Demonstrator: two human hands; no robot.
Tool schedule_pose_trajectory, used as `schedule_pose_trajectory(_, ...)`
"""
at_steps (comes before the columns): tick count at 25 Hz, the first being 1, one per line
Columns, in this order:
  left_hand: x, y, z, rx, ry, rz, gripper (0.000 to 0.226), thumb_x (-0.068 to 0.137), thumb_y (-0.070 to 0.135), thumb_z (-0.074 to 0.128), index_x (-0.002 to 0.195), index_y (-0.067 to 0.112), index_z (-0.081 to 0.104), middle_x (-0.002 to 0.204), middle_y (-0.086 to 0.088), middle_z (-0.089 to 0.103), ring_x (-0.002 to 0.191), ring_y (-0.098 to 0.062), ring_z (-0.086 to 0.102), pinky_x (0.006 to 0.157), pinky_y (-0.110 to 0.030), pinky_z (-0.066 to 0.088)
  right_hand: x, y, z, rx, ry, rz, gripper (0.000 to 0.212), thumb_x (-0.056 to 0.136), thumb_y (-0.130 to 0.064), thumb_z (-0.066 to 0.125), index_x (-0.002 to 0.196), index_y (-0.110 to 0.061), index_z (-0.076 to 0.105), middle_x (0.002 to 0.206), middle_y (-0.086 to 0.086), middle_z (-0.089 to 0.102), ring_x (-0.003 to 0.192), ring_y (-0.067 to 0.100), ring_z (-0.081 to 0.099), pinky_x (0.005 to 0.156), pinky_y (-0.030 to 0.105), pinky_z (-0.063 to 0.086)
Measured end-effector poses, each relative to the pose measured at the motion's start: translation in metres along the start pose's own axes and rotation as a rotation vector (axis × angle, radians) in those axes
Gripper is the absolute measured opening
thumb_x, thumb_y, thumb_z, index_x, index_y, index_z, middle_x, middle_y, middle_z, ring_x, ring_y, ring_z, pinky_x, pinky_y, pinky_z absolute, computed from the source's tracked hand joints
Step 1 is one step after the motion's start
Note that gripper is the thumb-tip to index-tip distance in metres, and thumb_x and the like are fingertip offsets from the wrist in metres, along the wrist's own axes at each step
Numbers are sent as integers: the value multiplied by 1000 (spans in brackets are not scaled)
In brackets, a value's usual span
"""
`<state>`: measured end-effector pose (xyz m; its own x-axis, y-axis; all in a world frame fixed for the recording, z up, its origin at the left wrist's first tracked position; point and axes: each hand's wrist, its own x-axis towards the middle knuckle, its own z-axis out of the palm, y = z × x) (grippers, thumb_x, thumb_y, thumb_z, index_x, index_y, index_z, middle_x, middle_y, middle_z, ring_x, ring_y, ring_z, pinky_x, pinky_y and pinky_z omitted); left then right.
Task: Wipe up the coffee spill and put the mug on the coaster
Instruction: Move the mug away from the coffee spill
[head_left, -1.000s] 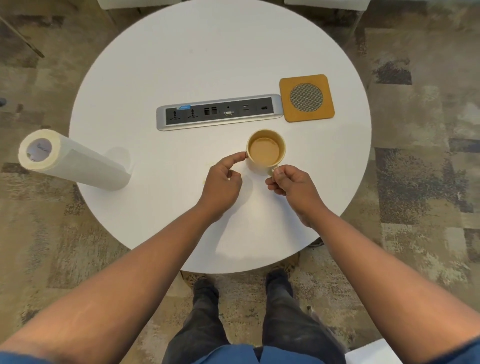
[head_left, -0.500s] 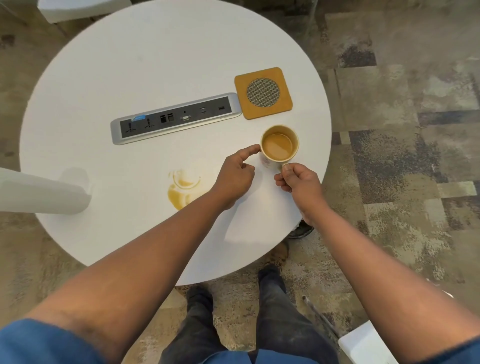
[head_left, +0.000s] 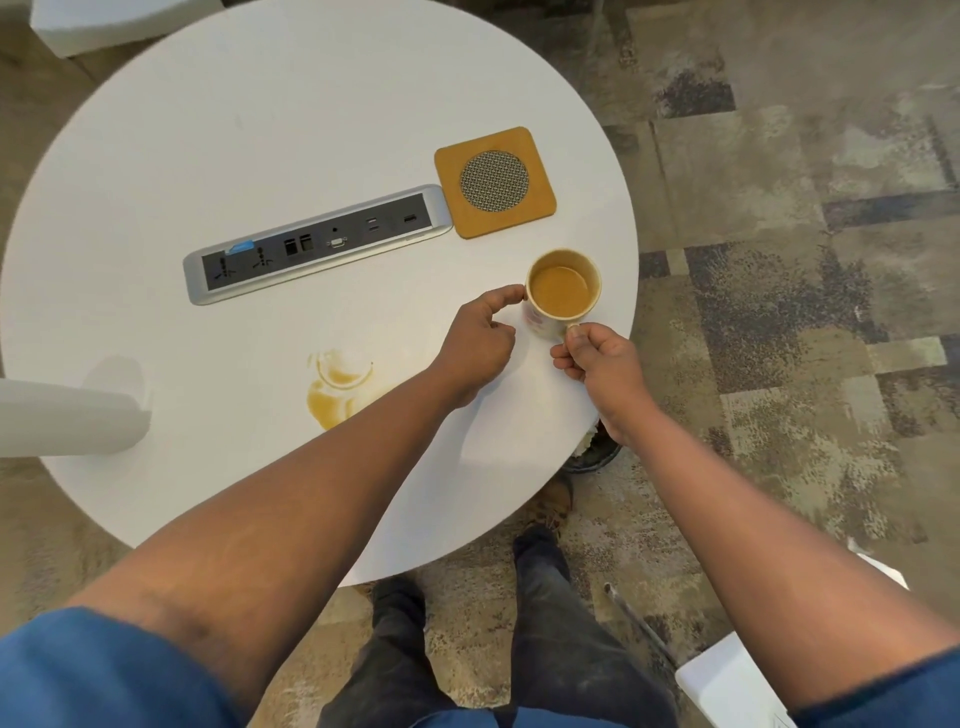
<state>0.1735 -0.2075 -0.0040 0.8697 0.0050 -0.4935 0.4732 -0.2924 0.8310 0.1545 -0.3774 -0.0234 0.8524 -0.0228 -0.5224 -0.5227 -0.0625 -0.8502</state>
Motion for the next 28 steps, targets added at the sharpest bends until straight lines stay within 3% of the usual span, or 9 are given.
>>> schedule_pose_trajectory(3,5,-4,1,-11,28,5,61,91,-11,42,139,23,59,141,4,57,120,-12,57,93,-21,47,3,1,2,7,-10,7,22,104,-23,51,88,-19,66,90,6,68,85,16,61,86,31,52)
schedule_pose_trajectory(6,8,-6,0,-16,29,7,61,91,-11,43,138,24,59,142,3,57,124,-17,56,101,-29,48,6,1,3,12,-16,13,21,104,-23,51,90,-20,66,90,5,68,85,15,61,85,28,52)
schedule_pose_trajectory(10,9,-5,0,-12,29,0,60,92,-11,42,141,22,57,142,4,56,115,-8,57,95,-21,46,11,1,2,2,-17,21,21,104,-24,52,90,-21,67,91,6,69,85,15,62,82,27,52)
schedule_pose_trajectory(17,9,-5,2,0,11,16,62,92,-12,43,143,21,54,145,4,55,124,-4,44,99,-20,37,12,3,-1,-23,-12,8,20,104,-26,52,91,-20,67,92,6,70,84,15,63,80,27,52)
schedule_pose_trajectory(21,4,-7,0,26,1,-5,62,92,-11,44,146,20,52,151,3,51,137,-16,47,107,-24,39,6,7,2,-40,34,-11,15,102,-35,55,104,-21,61,94,8,71,81,15,66,75,28,53)
schedule_pose_trajectory(23,-4,-12,-5,32,6,-24,63,91,-9,44,147,21,51,151,2,51,134,-22,52,94,-11,45,-1,11,8,-92,121,-22,27,98,-45,58,111,-23,50,93,8,71,75,17,68,70,31,55)
schedule_pose_trajectory(25,-14,-18,-13,69,14,-37,62,91,-6,43,145,21,53,147,-1,56,120,-23,62,65,0,43,-15,16,16,-225,254,-83,35,97,-49,56,110,-21,41,84,3,63,68,17,63,63,32,49)
schedule_pose_trajectory(26,-20,-22,-18,102,15,-36,60,91,-4,43,144,22,55,142,-4,60,108,-23,67,62,-3,44,-23,18,21,-287,307,-122,33,98,-47,54,108,-18,40,78,-1,56,65,15,56,59,32,44)
schedule_pose_trajectory(28,-32,-31,-30,174,26,-31,50,94,4,46,139,22,59,137,-5,64,100,-23,69,77,-15,48,-36,20,36,-371,326,-186,26,101,-40,51,104,-15,42,71,-5,48,60,12,47,57,33,38)
